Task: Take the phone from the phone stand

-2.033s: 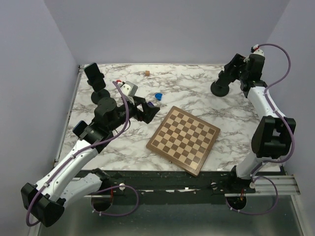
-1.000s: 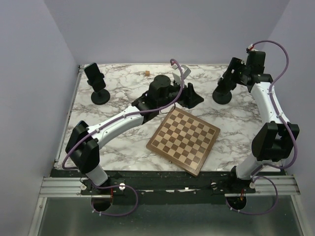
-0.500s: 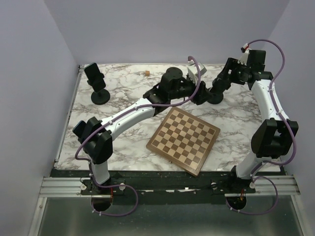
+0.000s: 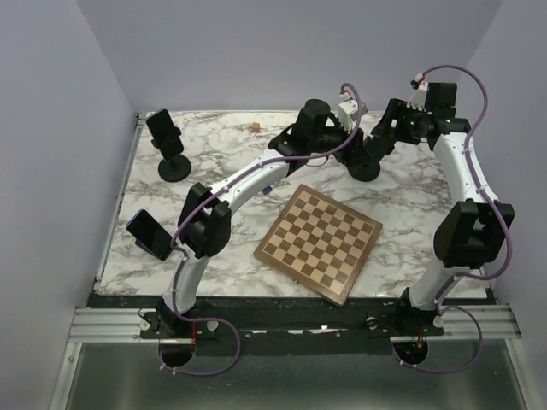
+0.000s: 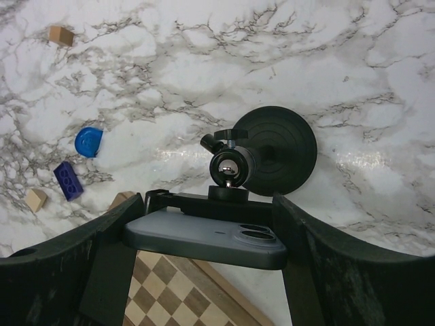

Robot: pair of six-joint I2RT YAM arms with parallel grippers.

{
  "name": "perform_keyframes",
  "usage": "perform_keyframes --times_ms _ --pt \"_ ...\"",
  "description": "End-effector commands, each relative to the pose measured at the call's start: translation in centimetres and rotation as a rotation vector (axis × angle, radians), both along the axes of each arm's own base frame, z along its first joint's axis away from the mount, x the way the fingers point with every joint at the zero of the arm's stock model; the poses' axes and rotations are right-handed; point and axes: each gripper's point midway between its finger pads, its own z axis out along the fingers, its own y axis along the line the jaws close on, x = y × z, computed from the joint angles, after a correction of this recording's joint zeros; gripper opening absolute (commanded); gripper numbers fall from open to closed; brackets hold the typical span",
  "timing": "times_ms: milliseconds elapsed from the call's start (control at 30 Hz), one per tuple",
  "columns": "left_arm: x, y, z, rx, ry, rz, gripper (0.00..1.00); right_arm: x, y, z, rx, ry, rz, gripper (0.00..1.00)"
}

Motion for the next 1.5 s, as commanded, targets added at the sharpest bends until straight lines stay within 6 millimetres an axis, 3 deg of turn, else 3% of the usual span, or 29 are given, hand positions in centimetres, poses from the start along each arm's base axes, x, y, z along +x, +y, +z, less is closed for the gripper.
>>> perform_keyframes --times_ms 0,200,333,367,533,767,900,1033,1267,1433,1467 --pt "1.2 0.4 0.1 -0.009 0.013 -0.052 0.62 -0.6 -0.4 -1.8 -0.02 0.072 -0.017 0.43" --pt "3.7 -0.3 -1.4 0.001 0.032 -0.057 0.69 -0.2 -0.8 -2.1 -0.028 0.06 -0.054 0.73" --pt "4.6 -0.7 -2.6 0.003 0.05 -0.026 0.71 0.0 -1.4 -2.4 -0.051 0.036 -0.15 0.98" --pt "4.8 -0.7 -2.6 -0.003 0.057 -0.011 0.7 0.0 -1.5 -2.5 -0.055 0.03 -0.183 1.0" --pt "5.0 -0.3 -1.5 -0.042 0.056 0.038 0.7 0.1 -1.2 -1.0 -0.045 -0.066 -0.286 1.0" --pt "4.8 0.3 -3.3 -0.017 0.114 0.079 0.66 0.2 -2.4 0.3 -0.084 -0.131 -0.332 1.0" --pt "4.5 0.6 -3.7 -0.011 0.135 0.092 0.61 0.5 -1.2 0.7 -0.087 -0.17 -0.289 0.98" --pt "4.4 0.8 -3.0 -0.03 0.12 0.097 0.61 1.0 -0.1 0.6 -0.054 -0.18 -0.245 0.88" --pt "5.0 1.0 -3.1 -0.035 0.128 0.131 0.6 1.4 0.3 0.9 -0.049 -0.205 -0.246 0.89" --pt "5.4 0.5 -2.9 -0.05 0.131 0.136 0.59 1.4 0.5 0.3 -0.056 -0.191 -0.227 0.77" --pt "5.7 0.4 -2.9 -0.052 0.125 0.139 0.59 1.3 0.6 0.3 -0.058 -0.191 -0.22 0.71"
